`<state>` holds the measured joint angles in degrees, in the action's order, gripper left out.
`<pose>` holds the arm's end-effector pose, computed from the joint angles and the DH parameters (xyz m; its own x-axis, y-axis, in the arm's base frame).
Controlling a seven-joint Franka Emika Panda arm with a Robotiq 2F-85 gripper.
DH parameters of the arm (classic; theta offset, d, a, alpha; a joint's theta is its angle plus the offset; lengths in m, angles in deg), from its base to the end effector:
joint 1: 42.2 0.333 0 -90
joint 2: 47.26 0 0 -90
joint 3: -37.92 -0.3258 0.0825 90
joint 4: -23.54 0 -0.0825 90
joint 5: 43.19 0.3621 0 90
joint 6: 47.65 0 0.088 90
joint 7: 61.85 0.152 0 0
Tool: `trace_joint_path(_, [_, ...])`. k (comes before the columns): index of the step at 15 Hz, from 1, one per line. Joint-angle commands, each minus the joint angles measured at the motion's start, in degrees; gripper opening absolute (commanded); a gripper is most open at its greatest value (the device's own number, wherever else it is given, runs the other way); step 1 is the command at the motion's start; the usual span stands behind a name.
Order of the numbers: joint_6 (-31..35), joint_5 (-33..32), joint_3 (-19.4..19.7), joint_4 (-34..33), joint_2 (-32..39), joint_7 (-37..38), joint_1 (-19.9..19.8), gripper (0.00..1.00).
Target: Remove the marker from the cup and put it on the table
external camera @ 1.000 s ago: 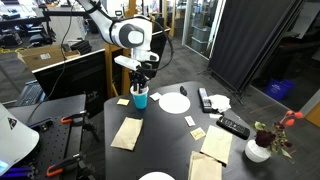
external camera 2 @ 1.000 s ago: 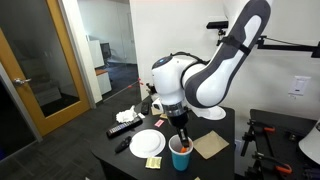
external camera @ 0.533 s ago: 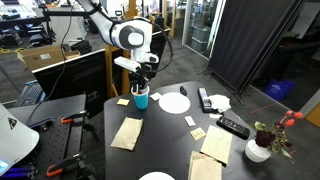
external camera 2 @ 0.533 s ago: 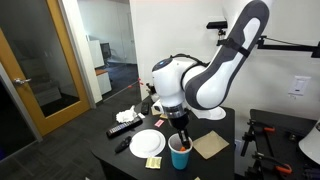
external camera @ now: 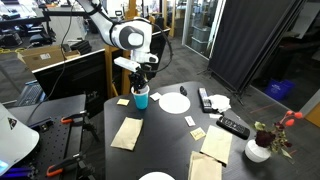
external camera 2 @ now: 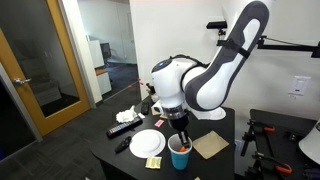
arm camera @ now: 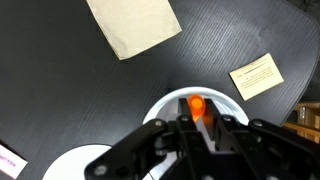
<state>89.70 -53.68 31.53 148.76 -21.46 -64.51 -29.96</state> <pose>0.4885 0.1609 0.1466 0.8474 0.4761 -0.2348 0.4959 -0.8679 0.0300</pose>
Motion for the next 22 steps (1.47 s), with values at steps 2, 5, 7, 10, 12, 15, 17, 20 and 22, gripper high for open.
trace_joint_path(2, [-0.97, -1.31, 0.37, -0.78, -0.70, 2.82, 1.17, 0.05])
trace_joint_path(5, [-2.29, -0.75, -0.06, -0.07, -3.14, 4.07, 1.72, 0.05])
trace_joint_path(7, [-3.82, -0.89, -0.19, 0.76, -5.85, 5.72, 2.46, 0.05])
trace_joint_path(10, [-8.25, -1.03, -0.79, 1.46, -10.61, 7.95, 3.24, 0.05])
trace_joint_path(12, [-12.12, -1.03, -1.42, 1.65, -14.12, 9.02, 3.54, 0.05])
trace_joint_path(15, [-16.50, -0.47, -2.55, 1.98, -19.77, 9.95, 3.15, 0.05])
trace_joint_path(17, [-17.99, 0.12, -3.11, 2.33, -23.57, 10.11, 2.66, 0.05])
trace_joint_path(20, [-18.76, 0.16, -3.26, 3.15, -28.85, 11.03, 2.06, 0.05])
trace_joint_path(22, [-17.69, -0.51, -3.06, 4.04, -31.59, 12.97, 1.31, 0.05])
